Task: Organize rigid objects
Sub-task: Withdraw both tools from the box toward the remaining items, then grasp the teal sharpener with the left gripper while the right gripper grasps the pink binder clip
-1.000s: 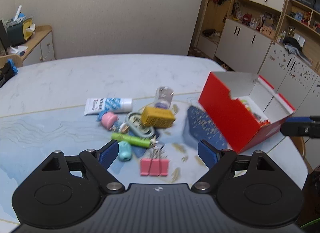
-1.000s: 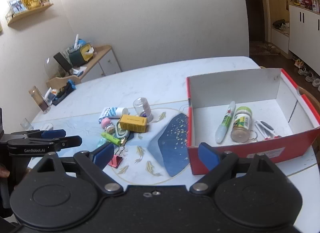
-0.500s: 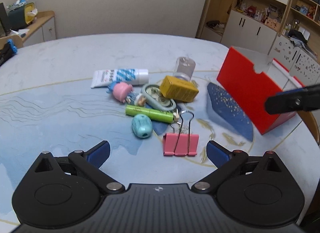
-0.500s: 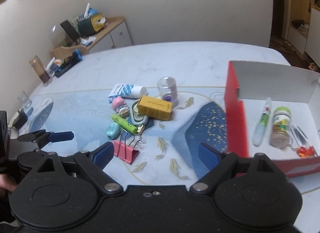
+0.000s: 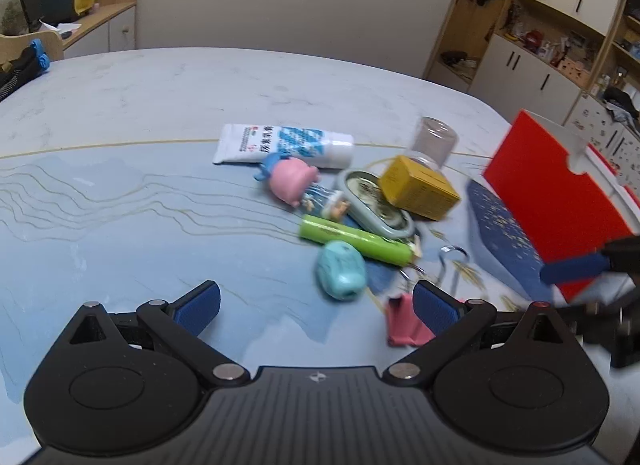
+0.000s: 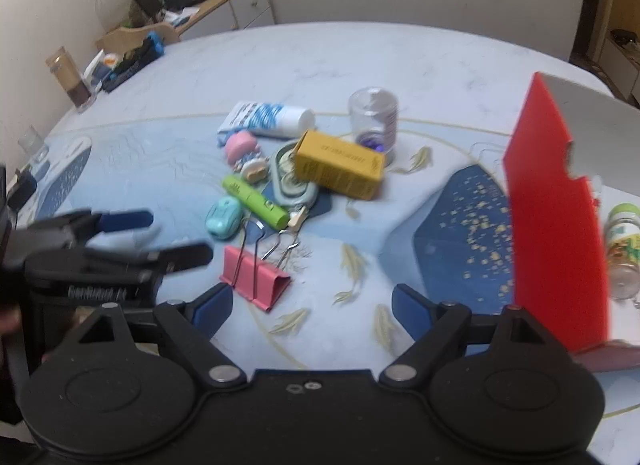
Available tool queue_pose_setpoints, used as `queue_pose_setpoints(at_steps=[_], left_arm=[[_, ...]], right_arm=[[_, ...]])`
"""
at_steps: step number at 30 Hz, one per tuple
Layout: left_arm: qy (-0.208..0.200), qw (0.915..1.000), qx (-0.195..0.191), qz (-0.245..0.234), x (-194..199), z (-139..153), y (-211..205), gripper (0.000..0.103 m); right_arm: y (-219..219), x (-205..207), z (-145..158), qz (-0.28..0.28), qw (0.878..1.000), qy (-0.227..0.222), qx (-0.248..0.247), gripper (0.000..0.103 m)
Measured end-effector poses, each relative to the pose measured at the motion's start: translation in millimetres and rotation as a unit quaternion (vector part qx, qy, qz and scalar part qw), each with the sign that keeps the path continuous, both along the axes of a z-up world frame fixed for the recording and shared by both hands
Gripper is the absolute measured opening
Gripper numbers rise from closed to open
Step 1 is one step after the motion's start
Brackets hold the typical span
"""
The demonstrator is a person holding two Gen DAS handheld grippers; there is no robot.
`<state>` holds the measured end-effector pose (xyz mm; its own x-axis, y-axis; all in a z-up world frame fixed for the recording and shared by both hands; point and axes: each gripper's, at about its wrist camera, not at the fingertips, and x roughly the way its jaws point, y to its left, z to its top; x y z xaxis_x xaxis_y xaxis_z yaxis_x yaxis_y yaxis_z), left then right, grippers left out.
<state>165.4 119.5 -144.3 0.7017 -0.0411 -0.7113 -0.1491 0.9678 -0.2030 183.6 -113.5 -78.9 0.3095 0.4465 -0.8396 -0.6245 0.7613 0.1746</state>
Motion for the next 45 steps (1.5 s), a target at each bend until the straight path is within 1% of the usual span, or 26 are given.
queue_pose_setpoints(at_steps=[2,6,10,13,15,16,21,23,24,26,27,29,30,32,33,35,36,37,41,45], left_arm=[[0.000,0.9999,0.013,0.008,5,-2,0,0.103],[0.000,0.9995,0.025,0.021,16,-5,2,0.103],[0.000,0.9994,0.029,0.017,23,-7,1,0.103],[0.006,0.9994,0.026,0.023,28,-9,1,0.102],[0.008,0.9993,0.026,0.027,30,-11,0,0.102],[0.009,0.9991,0.029,0.028,30,-12,-1,0.102],[0.010,0.9983,0.046,0.035,32,-13,-6,0.090],[0.008,0.9983,0.048,0.033,32,-12,-8,0.080],[0.008,0.9982,0.049,0.033,31,-12,-9,0.079],[0.009,0.9979,0.056,0.032,30,-11,-12,0.068],[0.009,0.9978,0.056,0.032,29,-10,-13,0.066],[0.011,0.9978,0.058,0.030,29,-10,-15,0.065],[0.012,0.9978,0.057,0.030,29,-10,-16,0.065],[0.011,0.9979,0.056,0.030,27,-9,-18,0.055],[0.011,0.9979,0.057,0.028,26,-9,-19,0.052],[0.011,0.9979,0.059,0.025,25,-8,-22,0.040],[0.012,0.9977,0.062,0.023,25,-8,-24,0.036],[0.014,0.9975,0.066,0.022,25,-8,-25,0.031],[0.013,0.9978,0.061,0.021,22,-8,-25,0.030],[0.020,0.9983,0.046,0.029,17,-6,-21,0.030]], right_arm=[[9,-3,-6,0.007,1.000,0.006,-0.003,0.086],[30,-9,-17,0.018,1.000,-0.001,-0.011,0.086],[45,-9,-24,0.013,1.000,-0.008,-0.013,0.086],[54,-8,-29,0.003,1.000,-0.019,-0.020,0.082],[57,-4,-33,-0.007,1.000,-0.008,-0.016,0.076],[58,-2,-34,-0.013,1.000,-0.005,-0.012,0.076],[64,3,-39,-0.028,0.999,-0.007,-0.022,0.076],[66,3,-40,-0.028,0.999,-0.011,-0.028,0.076],[65,3,-40,-0.026,0.999,-0.012,-0.029,0.076],[63,3,-40,-0.021,0.999,-0.013,-0.029,0.073],[63,3,-40,-0.018,0.999,-0.015,-0.031,0.071],[62,2,-40,-0.011,0.999,-0.017,-0.032,0.065],[61,1,-40,-0.007,0.999,-0.017,-0.031,0.063],[59,0,-39,0.000,0.999,-0.017,-0.028,0.054],[59,-1,-38,0.003,1.000,-0.016,-0.027,0.053],[56,-2,-38,0.003,0.999,-0.017,-0.028,0.053],[53,-2,-38,0.002,1.000,-0.014,-0.027,0.053],[51,-2,-37,0.000,1.000,-0.013,-0.026,0.053],[39,-2,-34,-0.013,1.000,-0.012,-0.026,0.053],[19,-3,-25,-0.027,0.999,-0.013,-0.017,0.053]])
